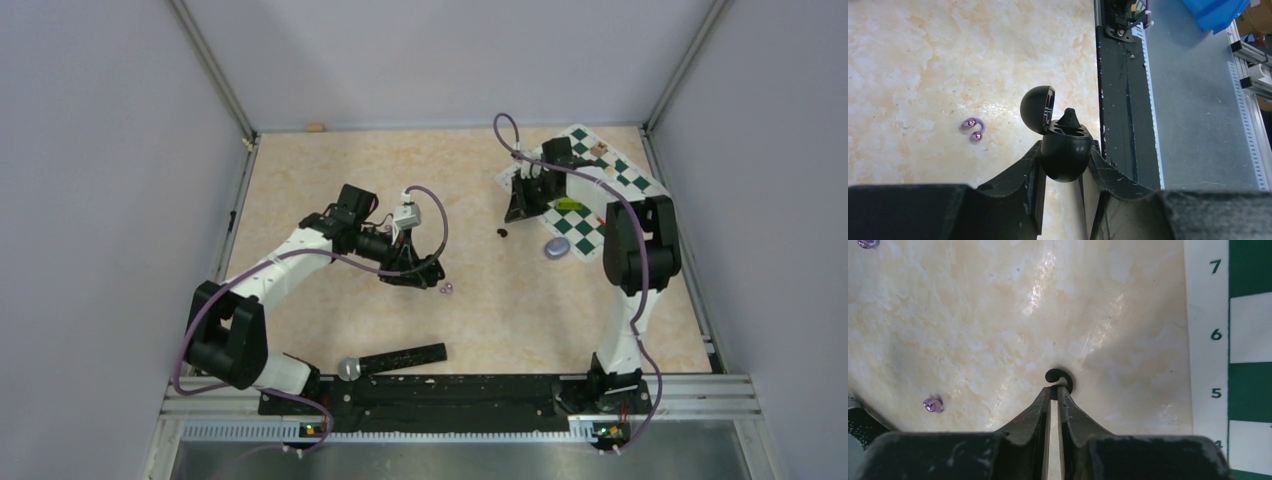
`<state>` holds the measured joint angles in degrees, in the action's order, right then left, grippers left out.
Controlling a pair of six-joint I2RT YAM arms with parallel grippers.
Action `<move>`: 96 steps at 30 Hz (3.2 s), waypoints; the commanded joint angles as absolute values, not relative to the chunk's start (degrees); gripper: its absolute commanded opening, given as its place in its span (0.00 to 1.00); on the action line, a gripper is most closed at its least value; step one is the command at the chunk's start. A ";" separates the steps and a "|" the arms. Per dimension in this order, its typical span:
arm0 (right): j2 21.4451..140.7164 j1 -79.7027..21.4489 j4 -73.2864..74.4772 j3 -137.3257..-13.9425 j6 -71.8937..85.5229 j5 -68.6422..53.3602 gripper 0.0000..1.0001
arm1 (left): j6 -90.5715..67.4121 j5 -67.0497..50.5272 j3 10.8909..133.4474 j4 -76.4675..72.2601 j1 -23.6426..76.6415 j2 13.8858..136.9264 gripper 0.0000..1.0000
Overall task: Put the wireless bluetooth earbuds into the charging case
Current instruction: Pick up the earbud from the center of the board.
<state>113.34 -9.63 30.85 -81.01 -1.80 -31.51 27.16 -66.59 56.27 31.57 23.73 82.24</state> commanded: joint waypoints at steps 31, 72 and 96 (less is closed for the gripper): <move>121.68 -6.73 33.47 -82.44 -5.95 -40.55 0.19 | 29.00 -68.45 57.83 31.76 23.68 79.76 0.00; 123.04 -3.22 22.60 -75.79 11.79 -51.87 0.13 | 29.43 -68.69 57.72 31.74 23.73 80.14 0.00; 86.46 -13.78 41.26 -79.36 -23.59 -41.36 0.09 | 28.87 -69.02 58.15 31.71 24.12 82.15 0.00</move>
<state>94.80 -7.51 34.63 -77.30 -10.79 -43.48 28.49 -67.02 56.71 31.70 23.77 81.91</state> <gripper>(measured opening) 0.092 0.344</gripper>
